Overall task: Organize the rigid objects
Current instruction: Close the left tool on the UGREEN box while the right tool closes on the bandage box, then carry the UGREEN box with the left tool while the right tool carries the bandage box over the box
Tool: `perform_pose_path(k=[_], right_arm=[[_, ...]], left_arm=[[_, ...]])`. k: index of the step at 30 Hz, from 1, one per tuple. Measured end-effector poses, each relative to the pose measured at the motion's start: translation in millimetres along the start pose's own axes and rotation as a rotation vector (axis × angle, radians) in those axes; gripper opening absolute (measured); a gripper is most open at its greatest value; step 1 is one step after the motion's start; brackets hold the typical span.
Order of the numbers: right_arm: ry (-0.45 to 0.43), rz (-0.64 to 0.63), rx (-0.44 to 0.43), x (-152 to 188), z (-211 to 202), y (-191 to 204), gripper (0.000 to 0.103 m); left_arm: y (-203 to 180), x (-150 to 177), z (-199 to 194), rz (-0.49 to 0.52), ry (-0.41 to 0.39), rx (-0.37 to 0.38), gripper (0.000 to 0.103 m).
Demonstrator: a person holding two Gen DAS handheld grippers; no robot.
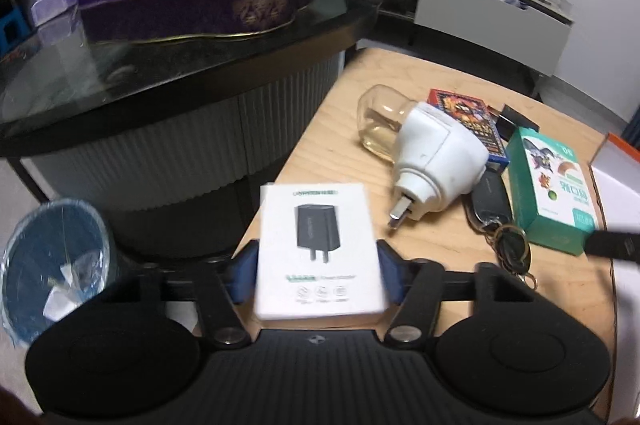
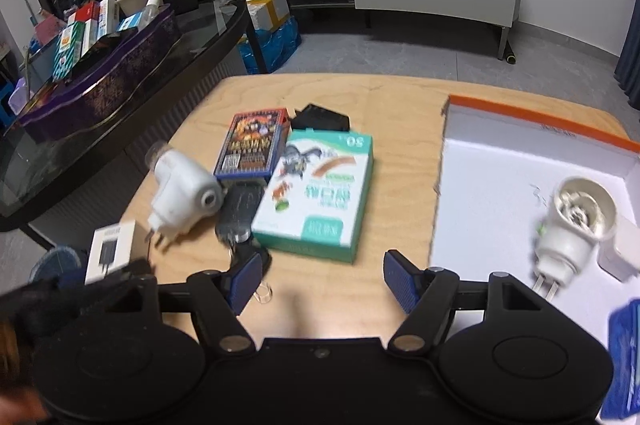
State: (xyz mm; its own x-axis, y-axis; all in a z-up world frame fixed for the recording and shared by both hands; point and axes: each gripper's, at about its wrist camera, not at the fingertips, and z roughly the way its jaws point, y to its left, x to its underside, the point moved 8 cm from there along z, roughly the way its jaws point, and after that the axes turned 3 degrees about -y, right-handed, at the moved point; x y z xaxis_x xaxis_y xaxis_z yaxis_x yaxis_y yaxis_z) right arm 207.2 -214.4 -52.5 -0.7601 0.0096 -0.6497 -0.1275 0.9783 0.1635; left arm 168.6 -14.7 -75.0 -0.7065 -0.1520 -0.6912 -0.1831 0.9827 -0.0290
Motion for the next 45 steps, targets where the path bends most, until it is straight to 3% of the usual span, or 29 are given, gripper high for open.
perform_pose_path(k=[6, 15, 19, 27, 33, 41, 45], right_arm=[[0.009, 0.106, -0.008, -21.7, 27.8, 5.6, 0.084], [0.085, 0.123, 0.148, -27.4, 76.6, 1.5, 0.089], [0.050, 0.111, 0.168, -27.9, 72.3, -0.9, 0.084], [-0.066, 0.098, 0.162, -23.2, 0.3, -22.3, 0.084], [-0.131, 0.122, 0.201, 6.8, -75.5, -68.2, 0.084], [-0.181, 0.161, 0.329, 56.9, -159.8, -129.1, 0.084], [-0.213, 0.207, 0.340, 76.0, -191.7, -149.2, 0.084]], left_arm=[[0.6, 4.7, -9.0, 0.017, -0.036, 0.020, 0.060], [-0.1, 4.1, -11.4, 0.026, -0.058, 0.040, 0.060], [-1.6, 2.0, -13.6, 0.024, -0.062, 0.051, 0.060], [-21.8, -8.8, -39.4, 0.066, -0.124, 0.107, 0.059], [-46.6, -10.4, -69.3, 0.117, -0.158, 0.169, 0.059], [-129.7, 0.4, -114.1, 0.288, -0.159, 0.348, 0.059], [-171.9, 8.5, -133.5, 0.359, -0.177, 0.414, 0.059]])
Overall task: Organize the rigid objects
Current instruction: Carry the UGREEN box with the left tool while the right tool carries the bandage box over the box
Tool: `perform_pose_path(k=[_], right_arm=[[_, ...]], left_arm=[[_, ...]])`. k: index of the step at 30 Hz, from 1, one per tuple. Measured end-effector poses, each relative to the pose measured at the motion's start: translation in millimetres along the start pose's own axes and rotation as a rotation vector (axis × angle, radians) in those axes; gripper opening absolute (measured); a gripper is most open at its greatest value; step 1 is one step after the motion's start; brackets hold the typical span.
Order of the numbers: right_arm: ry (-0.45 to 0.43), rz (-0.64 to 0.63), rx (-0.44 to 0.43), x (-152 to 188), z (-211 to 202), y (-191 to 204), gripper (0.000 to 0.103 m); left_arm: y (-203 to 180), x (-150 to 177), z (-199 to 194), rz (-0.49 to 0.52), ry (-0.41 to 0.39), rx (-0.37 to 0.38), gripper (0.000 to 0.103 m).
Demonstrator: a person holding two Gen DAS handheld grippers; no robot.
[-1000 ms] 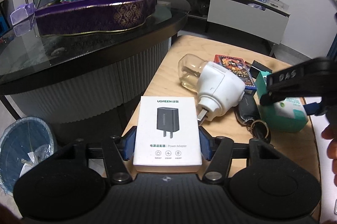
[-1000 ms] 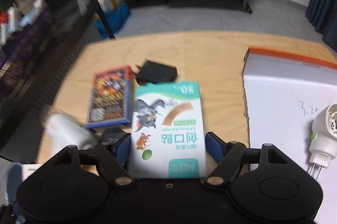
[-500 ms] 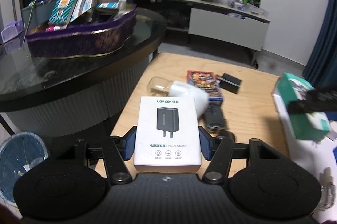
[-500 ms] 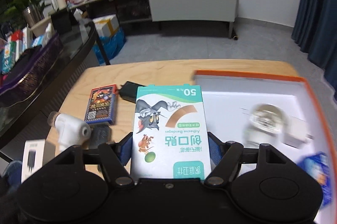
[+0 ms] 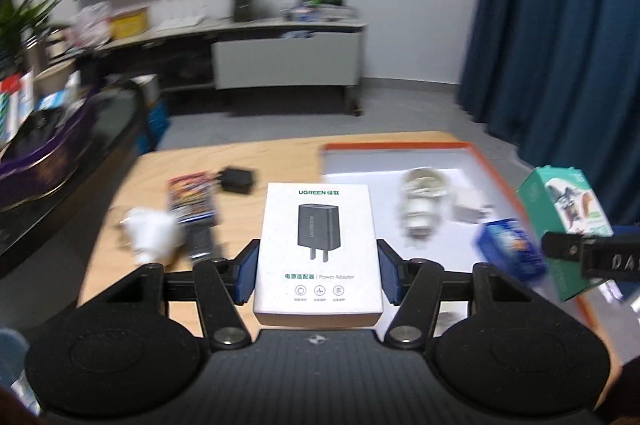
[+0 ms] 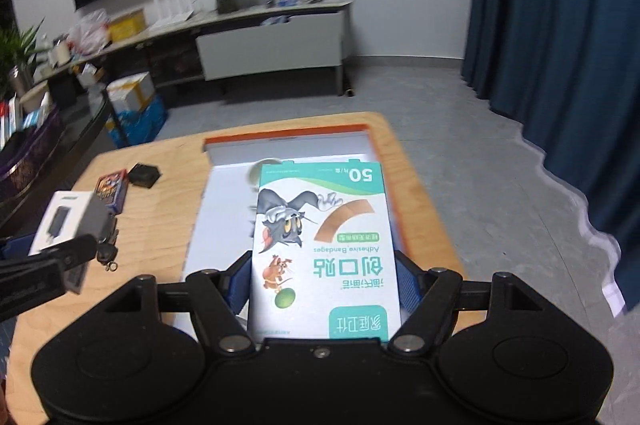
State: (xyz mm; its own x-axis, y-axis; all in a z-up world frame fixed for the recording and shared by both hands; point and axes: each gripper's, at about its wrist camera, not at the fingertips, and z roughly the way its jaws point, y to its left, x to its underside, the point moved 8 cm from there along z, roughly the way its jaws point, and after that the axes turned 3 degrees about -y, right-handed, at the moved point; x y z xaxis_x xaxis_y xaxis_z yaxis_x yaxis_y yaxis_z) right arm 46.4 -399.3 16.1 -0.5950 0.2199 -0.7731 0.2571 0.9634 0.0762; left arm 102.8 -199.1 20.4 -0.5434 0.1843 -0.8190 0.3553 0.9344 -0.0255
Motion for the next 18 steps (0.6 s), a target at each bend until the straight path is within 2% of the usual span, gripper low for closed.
perform_pose_path(k=[3, 6, 10, 18], right_arm=[[-0.016, 0.022, 0.015, 5.4, -11.2, -19.8, 0.084], [-0.021, 0.026, 0.018, 9.7, -16.4, -31.7, 0.084], [-0.030, 0.041, 0.003, 12.8, -19.4, -39.9, 0.084], [-0.030, 0.029, -0.038, 12.3, -15.0, -30.2, 0.084]], left_arm=[[-17.8, -5.3, -3.1, -0.050, -0.038, 0.024, 0.059], [-27.4, -3.6, -1.4, -0.111, -0.036, 0.043, 0.059], [-32.8, 0.5, -3.3, -0.081, -0.031, 0.021, 0.059], [-34.5, 3.1, -11.0, -0.059, -0.030, 0.002, 0.060]])
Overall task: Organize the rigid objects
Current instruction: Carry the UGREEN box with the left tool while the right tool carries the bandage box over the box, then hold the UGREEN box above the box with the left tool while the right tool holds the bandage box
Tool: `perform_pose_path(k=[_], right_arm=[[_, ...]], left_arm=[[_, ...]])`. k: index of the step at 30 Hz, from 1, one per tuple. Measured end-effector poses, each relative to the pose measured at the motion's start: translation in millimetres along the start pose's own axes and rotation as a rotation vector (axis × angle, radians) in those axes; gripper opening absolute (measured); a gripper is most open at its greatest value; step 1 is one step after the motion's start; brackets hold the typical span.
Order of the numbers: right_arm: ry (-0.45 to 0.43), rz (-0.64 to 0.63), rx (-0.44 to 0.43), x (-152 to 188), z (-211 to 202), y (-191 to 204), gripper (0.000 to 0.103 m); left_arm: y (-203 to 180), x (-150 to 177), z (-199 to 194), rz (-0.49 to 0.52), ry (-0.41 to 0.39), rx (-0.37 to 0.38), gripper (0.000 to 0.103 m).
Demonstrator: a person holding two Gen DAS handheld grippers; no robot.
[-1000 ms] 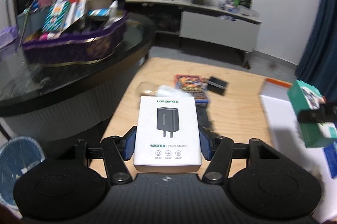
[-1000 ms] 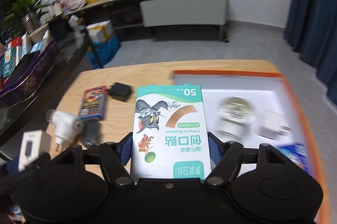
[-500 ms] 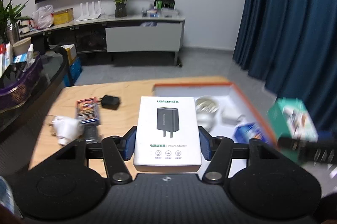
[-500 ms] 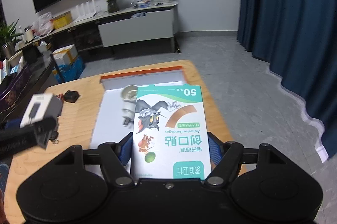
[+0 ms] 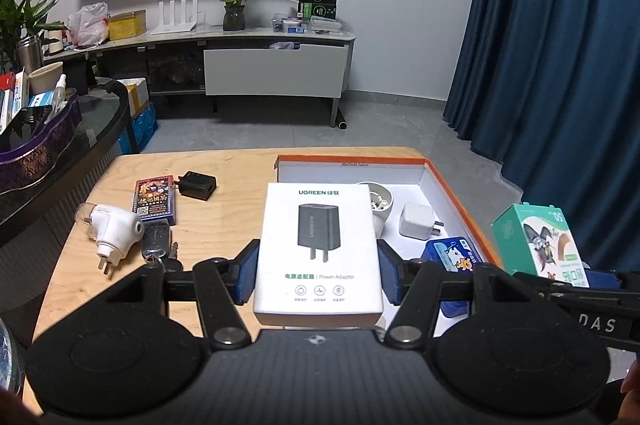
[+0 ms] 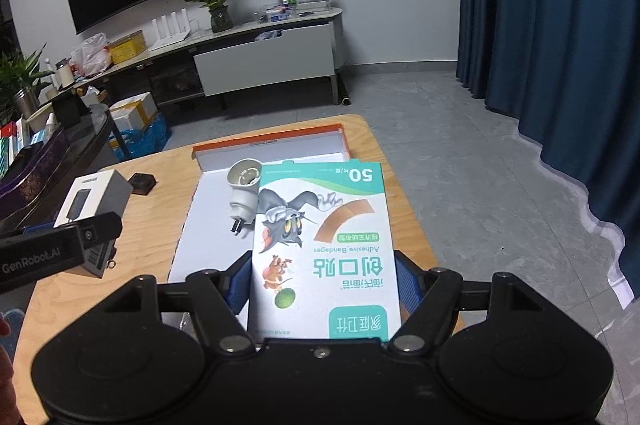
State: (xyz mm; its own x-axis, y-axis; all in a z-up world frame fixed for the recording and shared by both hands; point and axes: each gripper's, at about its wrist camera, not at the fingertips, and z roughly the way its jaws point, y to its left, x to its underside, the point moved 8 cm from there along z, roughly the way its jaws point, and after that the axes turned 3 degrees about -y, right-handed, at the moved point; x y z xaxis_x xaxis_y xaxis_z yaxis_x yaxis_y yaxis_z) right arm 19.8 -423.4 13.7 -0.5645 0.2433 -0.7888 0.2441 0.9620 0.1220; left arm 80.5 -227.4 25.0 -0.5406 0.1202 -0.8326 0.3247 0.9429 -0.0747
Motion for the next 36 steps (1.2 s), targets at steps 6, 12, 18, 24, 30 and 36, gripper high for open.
perform_pose_path(k=[6, 12, 18, 24, 30, 36], right_arm=[[0.015, -0.006, -0.005, 1.2, 6.8, 3.9, 0.084], [0.017, -0.023, -0.013, -0.7, 10.3, 11.2, 0.084], [0.019, -0.031, -0.014, -3.6, 14.0, 14.3, 0.084], [0.012, -0.036, -0.014, -8.1, 14.3, 16.9, 0.084], [0.012, -0.035, -0.016, -9.5, 13.8, 17.1, 0.084], [0.010, -0.036, -0.015, -9.3, 12.6, 17.9, 0.084]], left_arm=[[-0.8, 1.5, 0.9, -0.003, 0.008, -0.004, 0.059], [-1.6, 1.4, 4.3, -0.003, 0.012, -0.002, 0.059], [-2.9, -0.8, 6.8, 0.006, 0.011, 0.001, 0.059], [-6.3, -2.8, 7.5, 0.014, 0.010, 0.010, 0.060], [-5.9, -3.0, 7.2, 0.015, 0.011, 0.008, 0.060], [-6.2, -3.6, 7.0, 0.016, 0.008, 0.009, 0.060]])
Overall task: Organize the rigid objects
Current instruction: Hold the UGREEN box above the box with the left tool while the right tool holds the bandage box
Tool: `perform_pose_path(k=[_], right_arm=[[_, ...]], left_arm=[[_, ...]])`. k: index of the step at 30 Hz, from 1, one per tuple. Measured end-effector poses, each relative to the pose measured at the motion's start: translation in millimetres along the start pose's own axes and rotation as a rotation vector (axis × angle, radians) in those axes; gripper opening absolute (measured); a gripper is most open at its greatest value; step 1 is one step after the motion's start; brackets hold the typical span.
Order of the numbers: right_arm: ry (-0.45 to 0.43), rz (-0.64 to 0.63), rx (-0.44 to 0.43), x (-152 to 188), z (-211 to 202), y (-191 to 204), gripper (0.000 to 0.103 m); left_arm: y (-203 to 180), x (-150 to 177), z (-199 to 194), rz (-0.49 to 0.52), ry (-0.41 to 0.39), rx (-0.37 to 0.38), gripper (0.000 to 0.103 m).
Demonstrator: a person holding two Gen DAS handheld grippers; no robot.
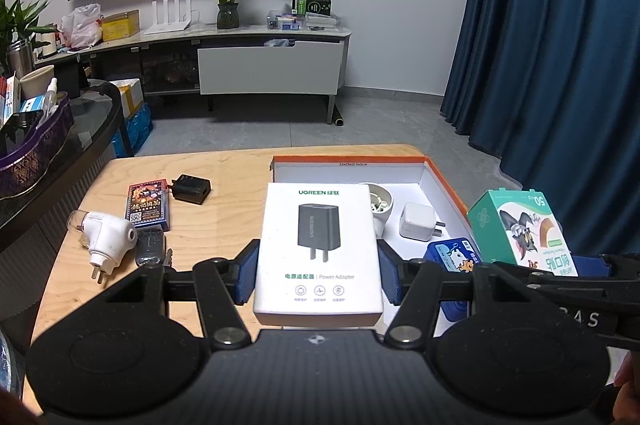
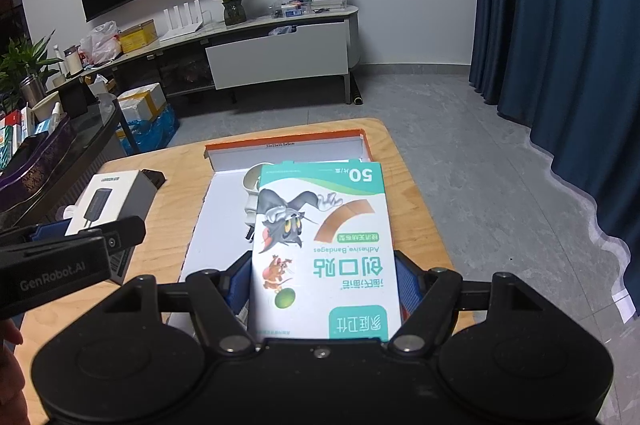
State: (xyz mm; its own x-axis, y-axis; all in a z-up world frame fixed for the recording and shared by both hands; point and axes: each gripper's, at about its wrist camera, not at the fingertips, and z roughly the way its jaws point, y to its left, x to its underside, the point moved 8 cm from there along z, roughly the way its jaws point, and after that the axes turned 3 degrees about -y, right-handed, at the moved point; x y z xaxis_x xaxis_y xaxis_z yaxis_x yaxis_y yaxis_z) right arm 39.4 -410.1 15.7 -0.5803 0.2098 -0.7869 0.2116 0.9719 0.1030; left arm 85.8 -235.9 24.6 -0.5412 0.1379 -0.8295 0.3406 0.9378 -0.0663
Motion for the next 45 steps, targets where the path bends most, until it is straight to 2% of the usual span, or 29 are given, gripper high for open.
perform_pose_path(k=[45], right_arm=[[-0.007, -0.007, 0.001, -2.3, -5.9, 1.4, 0.084]], left_arm=[[-6.0, -0.2, -2.5, 0.009, -0.003, 0.016, 0.060]])
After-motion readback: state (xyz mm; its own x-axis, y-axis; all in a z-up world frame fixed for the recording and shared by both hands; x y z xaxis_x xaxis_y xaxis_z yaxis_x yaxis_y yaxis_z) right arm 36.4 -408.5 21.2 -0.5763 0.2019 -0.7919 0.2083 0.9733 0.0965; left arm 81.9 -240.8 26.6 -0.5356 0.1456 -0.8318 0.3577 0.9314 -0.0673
